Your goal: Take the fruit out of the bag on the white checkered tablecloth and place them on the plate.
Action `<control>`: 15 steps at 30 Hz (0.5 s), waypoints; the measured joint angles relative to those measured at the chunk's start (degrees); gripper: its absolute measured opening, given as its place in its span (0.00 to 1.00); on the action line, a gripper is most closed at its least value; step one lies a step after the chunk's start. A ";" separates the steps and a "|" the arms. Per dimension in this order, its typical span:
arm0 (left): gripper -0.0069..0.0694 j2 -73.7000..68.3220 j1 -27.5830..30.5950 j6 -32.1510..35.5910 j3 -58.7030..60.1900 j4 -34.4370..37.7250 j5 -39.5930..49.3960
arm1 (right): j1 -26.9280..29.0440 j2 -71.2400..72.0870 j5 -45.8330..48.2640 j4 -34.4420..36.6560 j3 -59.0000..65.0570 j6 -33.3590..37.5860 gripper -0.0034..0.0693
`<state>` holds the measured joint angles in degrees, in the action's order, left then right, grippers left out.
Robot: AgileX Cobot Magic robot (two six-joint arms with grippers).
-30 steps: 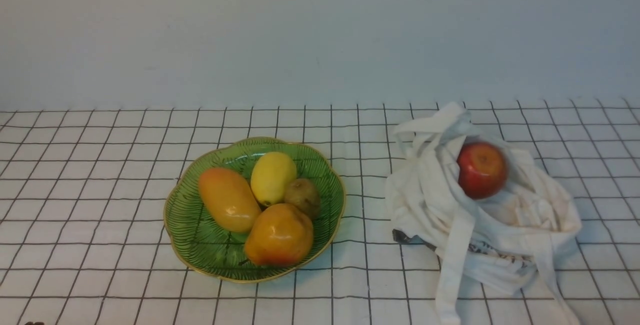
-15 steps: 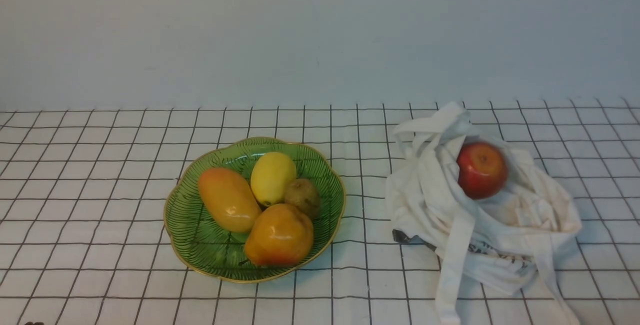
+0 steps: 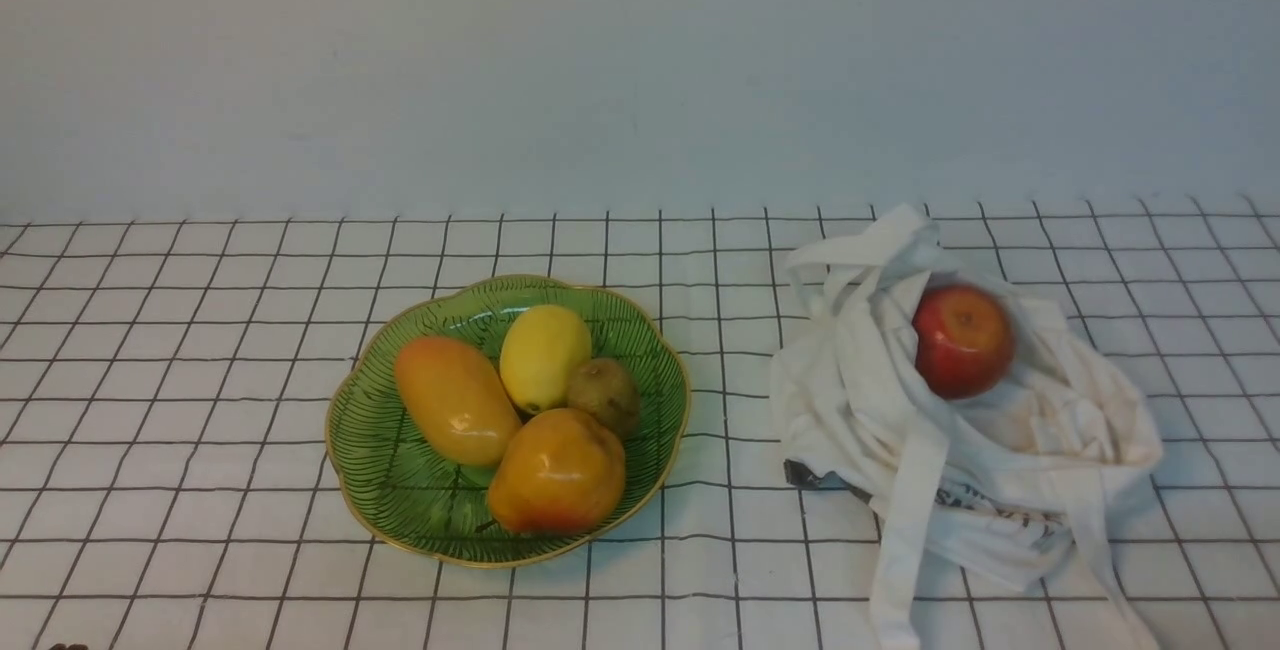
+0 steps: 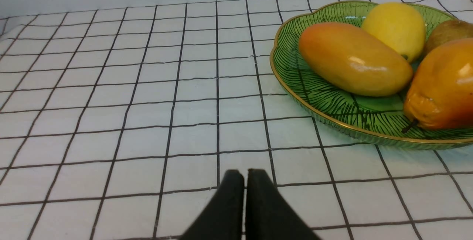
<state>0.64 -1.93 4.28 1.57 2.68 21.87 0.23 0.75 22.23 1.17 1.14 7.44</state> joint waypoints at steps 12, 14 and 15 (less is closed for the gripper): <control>0.08 0.00 0.00 0.00 0.00 0.00 0.00 | 0.00 0.00 0.00 0.00 0.00 -0.79 0.03; 0.08 0.00 0.00 0.00 0.00 0.00 0.00 | 0.00 0.00 0.00 0.00 0.00 -0.79 0.03; 0.08 0.00 0.00 0.00 0.00 0.00 0.00 | 0.00 0.00 0.00 0.00 0.00 -0.79 0.03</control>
